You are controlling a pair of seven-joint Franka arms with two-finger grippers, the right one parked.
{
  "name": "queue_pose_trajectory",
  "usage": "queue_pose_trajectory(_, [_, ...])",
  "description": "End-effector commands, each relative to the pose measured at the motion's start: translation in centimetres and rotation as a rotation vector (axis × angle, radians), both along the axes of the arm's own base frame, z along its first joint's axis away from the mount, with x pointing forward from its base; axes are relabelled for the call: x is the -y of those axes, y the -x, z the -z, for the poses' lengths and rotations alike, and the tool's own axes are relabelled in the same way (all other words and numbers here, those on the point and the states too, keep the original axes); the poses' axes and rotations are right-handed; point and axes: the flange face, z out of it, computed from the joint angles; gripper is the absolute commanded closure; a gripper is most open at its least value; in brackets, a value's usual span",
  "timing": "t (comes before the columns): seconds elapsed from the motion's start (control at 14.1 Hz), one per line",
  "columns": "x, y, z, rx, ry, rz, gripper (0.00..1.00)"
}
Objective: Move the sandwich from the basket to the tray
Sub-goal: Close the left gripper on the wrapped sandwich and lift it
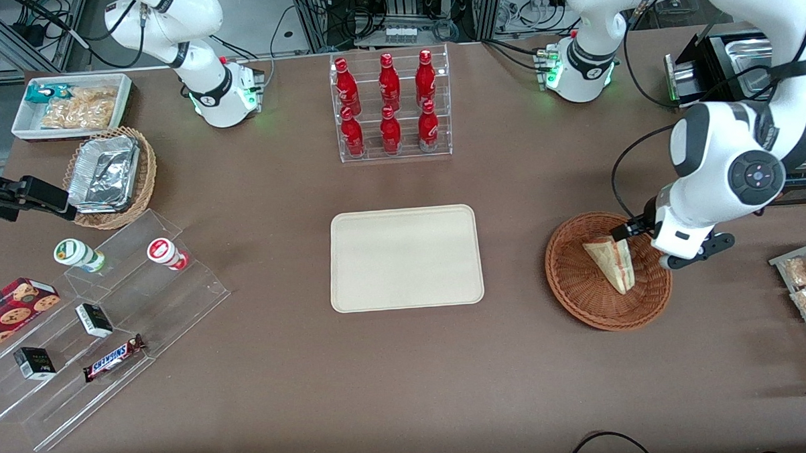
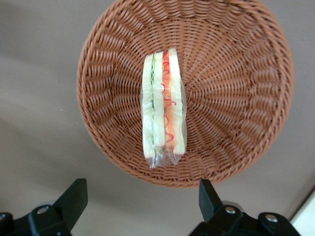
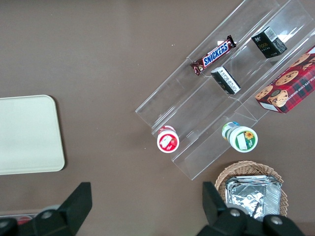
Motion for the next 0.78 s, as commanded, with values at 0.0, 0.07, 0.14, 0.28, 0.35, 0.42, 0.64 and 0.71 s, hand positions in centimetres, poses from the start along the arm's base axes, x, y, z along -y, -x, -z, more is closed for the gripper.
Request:
queue_pose_trajectory(0.0, [0.2,0.6,3.2,0.022,-0.016,-0.082,0.0])
queue_pose_trajectory(0.07, [0.2,1.0,4.5,0.044,-0.01,-0.09,0.0])
queue_pose_trajectory(0.14, [0.3,1.4,5.5,0.059,-0.004,-0.09,0.0])
queue_pose_trajectory(0.28, [0.4,1.7,6.9,0.051,0.001,-0.089,0.0])
queue_pose_trajectory(0.35, [0.4,1.5,7.5,0.054,0.005,-0.09,0.0])
queue_pose_trajectory(0.42, [0.4,1.5,8.0,0.056,0.009,-0.09,0.0])
queue_pose_trajectory(0.64, [0.5,1.4,8.9,0.051,0.015,-0.092,0.0])
queue_pose_trajectory(0.71, [0.5,1.2,9.3,0.059,0.019,-0.092,0.0])
